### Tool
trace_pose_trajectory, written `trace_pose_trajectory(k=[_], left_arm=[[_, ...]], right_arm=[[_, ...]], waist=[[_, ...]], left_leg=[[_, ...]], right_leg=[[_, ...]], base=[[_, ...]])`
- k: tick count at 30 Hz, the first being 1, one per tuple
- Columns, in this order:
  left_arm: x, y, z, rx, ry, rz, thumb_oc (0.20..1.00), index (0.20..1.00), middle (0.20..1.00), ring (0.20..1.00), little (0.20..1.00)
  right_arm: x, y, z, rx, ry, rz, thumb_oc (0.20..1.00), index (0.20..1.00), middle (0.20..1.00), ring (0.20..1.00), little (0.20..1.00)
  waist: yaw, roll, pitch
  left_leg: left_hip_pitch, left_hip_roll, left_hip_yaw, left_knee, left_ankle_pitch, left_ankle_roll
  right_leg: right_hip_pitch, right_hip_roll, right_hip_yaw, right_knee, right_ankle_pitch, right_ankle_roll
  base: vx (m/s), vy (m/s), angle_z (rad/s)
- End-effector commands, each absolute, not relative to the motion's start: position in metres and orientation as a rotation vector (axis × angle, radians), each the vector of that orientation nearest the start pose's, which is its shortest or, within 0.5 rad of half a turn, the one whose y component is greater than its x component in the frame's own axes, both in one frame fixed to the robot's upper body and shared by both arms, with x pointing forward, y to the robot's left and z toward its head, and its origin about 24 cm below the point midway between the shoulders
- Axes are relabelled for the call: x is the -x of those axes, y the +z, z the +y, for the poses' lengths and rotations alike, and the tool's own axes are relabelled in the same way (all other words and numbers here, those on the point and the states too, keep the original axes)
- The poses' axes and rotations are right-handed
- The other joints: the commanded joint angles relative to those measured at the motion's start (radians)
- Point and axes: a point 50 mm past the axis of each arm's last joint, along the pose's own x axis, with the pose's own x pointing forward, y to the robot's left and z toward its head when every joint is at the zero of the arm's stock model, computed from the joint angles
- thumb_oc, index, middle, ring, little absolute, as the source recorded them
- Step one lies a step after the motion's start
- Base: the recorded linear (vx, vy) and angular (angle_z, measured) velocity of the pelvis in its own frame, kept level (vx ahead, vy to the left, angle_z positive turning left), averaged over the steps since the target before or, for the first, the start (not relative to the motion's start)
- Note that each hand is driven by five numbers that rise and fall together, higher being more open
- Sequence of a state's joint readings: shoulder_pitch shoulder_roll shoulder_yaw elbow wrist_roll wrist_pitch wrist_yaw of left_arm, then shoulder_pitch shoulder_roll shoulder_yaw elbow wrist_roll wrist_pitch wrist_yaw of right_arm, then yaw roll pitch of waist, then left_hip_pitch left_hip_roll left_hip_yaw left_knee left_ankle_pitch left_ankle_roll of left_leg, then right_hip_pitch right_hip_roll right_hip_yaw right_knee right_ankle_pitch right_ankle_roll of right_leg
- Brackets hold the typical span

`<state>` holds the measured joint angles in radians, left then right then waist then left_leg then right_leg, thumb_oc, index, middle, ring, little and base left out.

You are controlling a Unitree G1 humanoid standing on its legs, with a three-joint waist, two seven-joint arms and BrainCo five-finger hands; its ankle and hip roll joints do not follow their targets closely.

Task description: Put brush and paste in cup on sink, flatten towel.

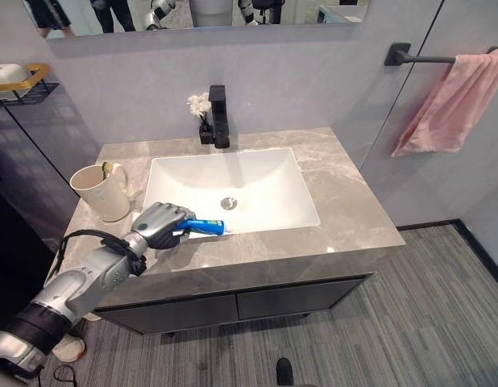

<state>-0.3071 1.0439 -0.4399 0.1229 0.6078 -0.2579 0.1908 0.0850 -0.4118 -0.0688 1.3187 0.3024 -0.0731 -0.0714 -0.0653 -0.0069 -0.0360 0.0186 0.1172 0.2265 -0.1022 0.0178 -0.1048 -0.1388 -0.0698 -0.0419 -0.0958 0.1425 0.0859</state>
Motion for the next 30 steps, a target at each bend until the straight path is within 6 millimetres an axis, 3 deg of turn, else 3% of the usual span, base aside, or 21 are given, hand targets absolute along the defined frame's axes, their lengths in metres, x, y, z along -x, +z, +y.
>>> trace_pose_trajectory(k=[1, 3, 6, 9, 10, 11, 12, 13, 15, 16, 18, 20, 23, 24, 25, 26, 29, 30], left_arm=[[-0.298, 0.19, 0.236, -1.654, -0.118, -0.651, 0.2, 0.2, 0.2, 0.2, 0.2], [-0.3, 0.208, 0.24, -1.701, -0.058, -0.709, 0.2, 0.2, 0.2, 0.2, 0.2], [-0.301, 0.218, 0.243, -1.735, -0.019, -0.738, 0.2, 0.2, 0.2, 0.2, 0.2], [-0.298, 0.239, 0.25, -1.811, 0.045, -0.799, 0.2, 0.2, 0.2, 0.2, 0.2], [-0.298, 0.239, 0.25, -1.811, 0.044, -0.8, 0.2, 0.2, 0.2, 0.2, 0.2], [-0.297, 0.242, 0.25, -1.832, 0.048, -0.812, 0.2, 0.2, 0.2, 0.2, 0.2], [-0.295, 0.254, 0.252, -1.886, 0.069, -0.847, 0.2, 0.2, 0.2, 0.2, 0.2], [-0.294, 0.255, 0.251, -1.895, 0.065, -0.862, 0.2, 0.2, 0.2, 0.2, 0.2], [-0.291, 0.263, 0.25, -1.932, 0.064, -0.895, 0.2, 0.2, 0.2, 0.2, 0.2], [-0.289, 0.268, 0.252, -1.959, 0.083, -0.9, 0.2, 0.2, 0.2, 0.2, 0.2], [-0.286, 0.271, 0.248, -1.94, 0.076, -0.932, 0.2, 0.2, 0.2, 0.2, 0.2], [-0.285, 0.279, 0.236, -1.914, 0.057, -0.987, 0.2, 0.2, 0.2, 0.2, 0.2], [-0.287, 0.285, 0.227, -1.889, 0.04, -1.02, 0.2, 0.2, 0.2, 0.2, 0.2], [-0.288, 0.285, 0.228, -1.891, 0.041, -1.018, 0.2, 0.2, 0.2, 0.2, 0.2], [-0.289, 0.287, 0.221, -1.877, 0.021, -1.034, 0.2, 0.2, 0.2, 0.2, 0.2], [-0.291, 0.289, 0.22, -1.869, 0.027, -1.039, 0.2, 0.2, 0.2, 0.2, 0.2], [-0.295, 0.304, 0.22, -1.855, 0.119, -1.055, 0.2, 0.2, 0.2, 0.2, 0.2], [-0.295, 0.305, 0.222, -1.857, 0.125, -1.051, 0.2, 0.2, 0.2, 0.2, 0.2]], right_arm=[[-0.042, -0.127, -0.343, 0.143, -0.69, 1.134, 1.0, 1.0, 1.0, 1.0, 1.0], [-0.056, -0.114, -0.357, 0.162, -0.743, 1.025, 1.0, 1.0, 1.0, 1.0, 1.0], [-0.069, -0.101, -0.368, 0.211, -0.766, 0.932, 1.0, 1.0, 1.0, 1.0, 1.0], [-0.107, -0.059, -0.386, 0.4, -0.722, 0.695, 1.0, 1.0, 1.0, 1.0, 1.0], [-0.107, -0.059, -0.386, 0.403, -0.722, 0.696, 1.0, 1.0, 1.0, 1.0, 1.0], [-0.115, -0.045, -0.39, 0.469, -0.713, 0.631, 1.0, 1.0, 1.0, 1.0, 1.0], [-0.133, -0.008, -0.402, 0.656, -0.715, 0.473, 1.0, 1.0, 1.0, 1.0, 1.0], [-0.136, 0.004, -0.404, 0.722, -0.721, 0.432, 1.0, 1.0, 1.0, 1.0, 1.0], [-0.152, 0.046, -0.411, 0.923, -0.739, 0.273, 1.0, 1.0, 1.0, 1.0, 1.0], [-0.175, 0.111, -0.404, 1.164, -0.725, 0.018, 1.0, 1.0, 1.0, 1.0, 1.0], [-0.184, 0.148, -0.397, 1.29, -0.739, -0.133, 1.0, 1.0, 1.0, 1.0, 1.0], [-0.21, 0.2, -0.361, 1.323, -0.66, -0.436, 1.0, 1.0, 1.0, 1.0, 1.0], [-0.228, 0.23, -0.319, 1.267, -0.498, -0.644, 1.0, 1.0, 1.0, 1.0, 1.0], [-0.229, 0.231, -0.319, 1.264, -0.495, -0.644, 1.0, 1.0, 1.0, 1.0, 1.0], [-0.237, 0.249, -0.293, 1.287, -0.383, -0.761, 1.0, 1.0, 1.0, 1.0, 1.0], [-0.242, 0.253, -0.284, 1.266, -0.347, -0.793, 1.0, 1.0, 1.0, 1.0, 1.0], [-0.268, 0.279, -0.233, 1.286, -0.169, -0.942, 1.0, 1.0, 1.0, 1.0, 1.0], [-0.27, 0.281, -0.232, 1.285, -0.166, -0.945, 1.0, 1.0, 1.0, 1.0, 1.0]], waist=[[-0.013, -0.026, -0.035], [-0.021, -0.023, -0.042], [-0.028, -0.019, -0.045], [-0.043, -0.01, -0.052], [-0.043, -0.01, -0.052], [-0.046, -0.007, -0.055], [-0.058, -0.001, -0.06], [-0.059, 0.001, -0.062], [-0.062, 0.005, -0.065], [-0.069, 0.005, -0.069], [-0.067, 0.009, -0.072], [-0.066, 0.012, -0.077], [-0.058, 0.008, -0.082], [-0.059, 0.007, -0.081], [-0.046, 0.003, -0.087], [-0.041, 0.0, -0.087], [-0.004, -0.017, -0.088], [-0.008, -0.016, -0.087]], left_leg=[[-0.048, 0.075, -0.052, 0.015, 0.053, -0.068], [-0.046, 0.073, -0.054, 0.015, 0.051, -0.066], [-0.043, 0.07, -0.055, 0.015, 0.05, -0.065], [-0.038, 0.067, -0.048, 0.015, 0.046, -0.062], [-0.038, 0.067, -0.048, 0.015, 0.045, -0.062], [-0.036, 0.066, -0.047, 0.015, 0.044, -0.062], [-0.033, 0.064, -0.043, 0.015, 0.043, -0.059], [-0.032, 0.064, -0.042, 0.015, 0.041, -0.059], [-0.028, 0.062, -0.042, 0.015, 0.038, -0.056], [-0.022, 0.06, -0.041, 0.015, 0.027, -0.054], [-0.026, 0.06, -0.039, 0.015, 0.035, -0.051], [-0.026, 0.059, -0.036, 0.015, 0.036, -0.049], [-0.027, 0.058, -0.034, 0.015, 0.038, -0.048], [-0.027, 0.058, -0.033, 0.015, 0.037, -0.048], [-0.027, 0.058, -0.033, 0.015, 0.039, -0.048], [-0.028, 0.059, -0.032, 0.015, 0.04, -0.048], [-0.03, 0.059, -0.031, 0.015, 0.043, -0.051], [-0.03, 0.059, -0.03, 0.015, 0.043, -0.051]], right_leg=[[0.076, -0.117, -0.028, 0.009, -0.04, 0.132], [0.079, -0.119, -0.029, 0.009, -0.038, 0.134], [0.081, -0.122, -0.029, 0.009, -0.037, 0.137], [0.078, -0.126, -0.022, 0.009, -0.032, 0.14], [0.078, -0.126, -0.022, 0.009, -0.032, 0.141], [0.079, -0.127, -0.02, 0.009, -0.031, 0.142], [0.077, -0.129, -0.018, 0.009, -0.03, 0.144], [0.078, -0.129, -0.018, 0.009, -0.03, 0.145], [0.079, -0.131, -0.016, 0.009, -0.029, 0.148], [0.082, -0.133, -0.012, 0.009, -0.035, 0.152], [0.073, -0.133, -0.008, 0.009, -0.027, 0.15], [0.071, -0.132, -0.003, 0.009, -0.025, 0.149], [0.069, -0.13, -0.002, 0.009, -0.026, 0.147], [0.069, -0.13, -0.001, 0.009, -0.026, 0.147], [0.069, -0.13, -0.003, 0.009, -0.026, 0.147], [0.069, -0.13, -0.003, 0.009, -0.026, 0.146], [0.072, -0.13, -0.007, 0.009, -0.025, 0.142], [0.071, -0.13, -0.006, 0.009, -0.025, 0.142]], base=[[0.0, 0.0, 0.0], [0.0, 0.0, 0.0], [0.0, 0.0, 0.0], [0.0, 0.015, -0.03], [0.01, 0.016, -0.04], [0.0, 0.0, 0.0], [0.0, 0.0, 0.0], [0.04, 0.028, 0.0], [0.02, 0.017, 0.0], [0.0, 0.0, 0.0], [-0.02, 0.019, 0.0], [-0.02, 0.009, -0.08], [-0.01, 0.0, -0.01], [0.0, 0.0, 0.0], [0.0, 0.0, 0.0], [-0.01, -0.004, 0.03], [0.0, 0.003, 0.0], [0.0, 0.006, -0.04]])
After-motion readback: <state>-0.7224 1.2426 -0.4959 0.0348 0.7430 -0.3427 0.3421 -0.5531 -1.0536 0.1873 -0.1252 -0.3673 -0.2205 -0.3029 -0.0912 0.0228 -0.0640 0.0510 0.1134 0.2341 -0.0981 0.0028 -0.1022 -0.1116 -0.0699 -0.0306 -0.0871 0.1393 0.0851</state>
